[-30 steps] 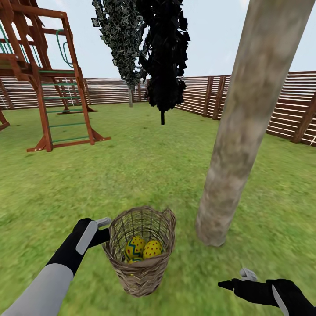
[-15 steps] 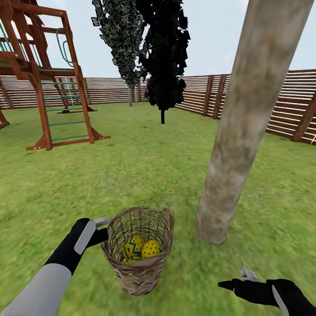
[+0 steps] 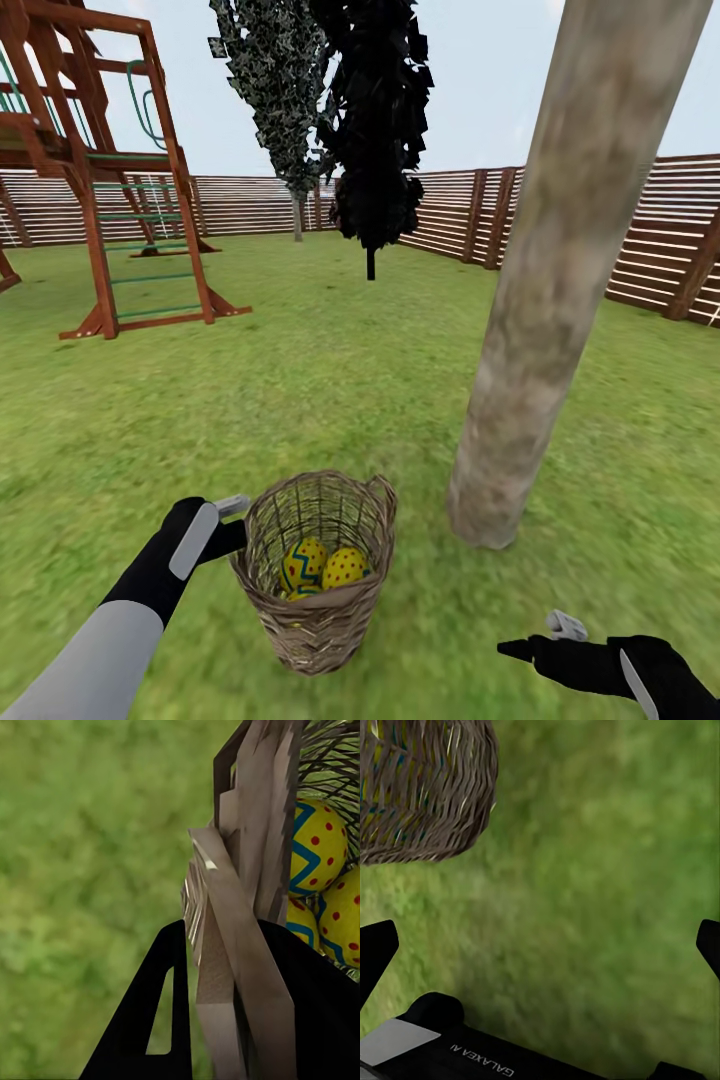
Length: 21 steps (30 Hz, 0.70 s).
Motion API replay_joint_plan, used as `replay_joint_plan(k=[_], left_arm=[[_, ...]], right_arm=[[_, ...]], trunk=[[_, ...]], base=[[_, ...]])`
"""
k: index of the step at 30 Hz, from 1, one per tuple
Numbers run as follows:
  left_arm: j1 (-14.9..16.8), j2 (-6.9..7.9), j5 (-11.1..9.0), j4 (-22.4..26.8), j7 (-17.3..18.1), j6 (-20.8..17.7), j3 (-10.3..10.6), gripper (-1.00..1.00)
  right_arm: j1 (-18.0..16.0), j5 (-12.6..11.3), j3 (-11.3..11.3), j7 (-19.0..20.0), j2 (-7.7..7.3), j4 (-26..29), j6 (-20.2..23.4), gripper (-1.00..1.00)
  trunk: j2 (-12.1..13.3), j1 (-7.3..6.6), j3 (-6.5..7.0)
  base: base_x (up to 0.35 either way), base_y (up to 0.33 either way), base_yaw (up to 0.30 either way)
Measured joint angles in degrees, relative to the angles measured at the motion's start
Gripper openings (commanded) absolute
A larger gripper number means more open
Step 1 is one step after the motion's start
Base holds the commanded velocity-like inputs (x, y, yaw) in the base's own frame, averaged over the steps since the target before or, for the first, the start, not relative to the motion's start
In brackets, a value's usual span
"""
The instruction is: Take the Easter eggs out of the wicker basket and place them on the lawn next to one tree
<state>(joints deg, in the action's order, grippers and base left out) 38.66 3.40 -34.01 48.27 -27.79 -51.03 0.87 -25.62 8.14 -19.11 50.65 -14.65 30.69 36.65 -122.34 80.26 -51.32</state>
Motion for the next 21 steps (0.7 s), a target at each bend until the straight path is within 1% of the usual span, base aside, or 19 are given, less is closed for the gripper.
replay_joint_plan(k=[21], left_arm=[[0.0,0.00,0.1,0.0,0.0,0.1,0.0,-1.00]], right_arm=[[0.0,0.0,0.0,0.0,0.07,-0.1,0.0,1.00]], trunk=[[-8.4,4.61,-3.77]], base=[[0.000,0.000,0.000]])
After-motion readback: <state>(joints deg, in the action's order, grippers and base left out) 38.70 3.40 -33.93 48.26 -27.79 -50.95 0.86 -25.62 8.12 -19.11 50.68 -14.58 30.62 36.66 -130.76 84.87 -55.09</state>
